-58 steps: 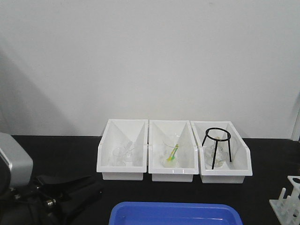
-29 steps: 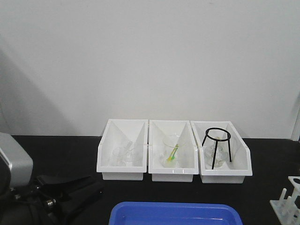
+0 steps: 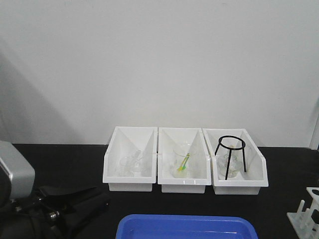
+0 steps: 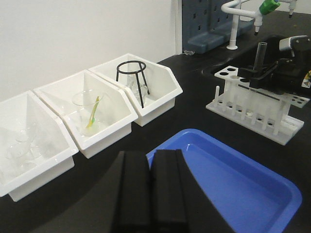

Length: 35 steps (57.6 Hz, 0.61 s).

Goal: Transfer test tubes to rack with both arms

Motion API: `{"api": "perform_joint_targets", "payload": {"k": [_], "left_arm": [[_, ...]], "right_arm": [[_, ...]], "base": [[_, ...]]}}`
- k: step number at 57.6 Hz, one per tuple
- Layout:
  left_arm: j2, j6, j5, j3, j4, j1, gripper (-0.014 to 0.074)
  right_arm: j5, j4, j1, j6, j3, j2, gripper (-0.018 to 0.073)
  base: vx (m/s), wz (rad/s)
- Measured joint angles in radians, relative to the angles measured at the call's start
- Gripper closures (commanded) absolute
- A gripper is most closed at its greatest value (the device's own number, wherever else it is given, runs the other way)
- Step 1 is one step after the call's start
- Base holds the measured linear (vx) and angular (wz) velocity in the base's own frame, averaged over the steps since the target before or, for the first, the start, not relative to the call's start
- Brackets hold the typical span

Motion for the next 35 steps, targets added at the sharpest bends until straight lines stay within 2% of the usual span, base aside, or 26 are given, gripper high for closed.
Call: {"api": "perform_joint_targets", "payload": {"k": [7, 20, 35], "left_arm": [[0.0, 0.0, 0.0, 0.0, 0.0, 0.0, 0.0614], [0.0, 0.0, 0.0, 0.0, 0.0, 0.0, 0.0614], [0.0, 0.0, 0.0, 0.0, 0.0, 0.0, 0.0614]], "right_arm": [[-0.015, -0.001, 0.0, 0.004, 0.0, 0.001, 0.0137], [-0.043, 0.003, 0.0, 0.012, 0.0, -0.024, 0.0132], [-0.04, 0.062, 0.0, 0.015, 0.002, -0.236, 0.0137]], "base": [[0.0, 0.0], [0.0, 0.0], [0.0, 0.0]]}}
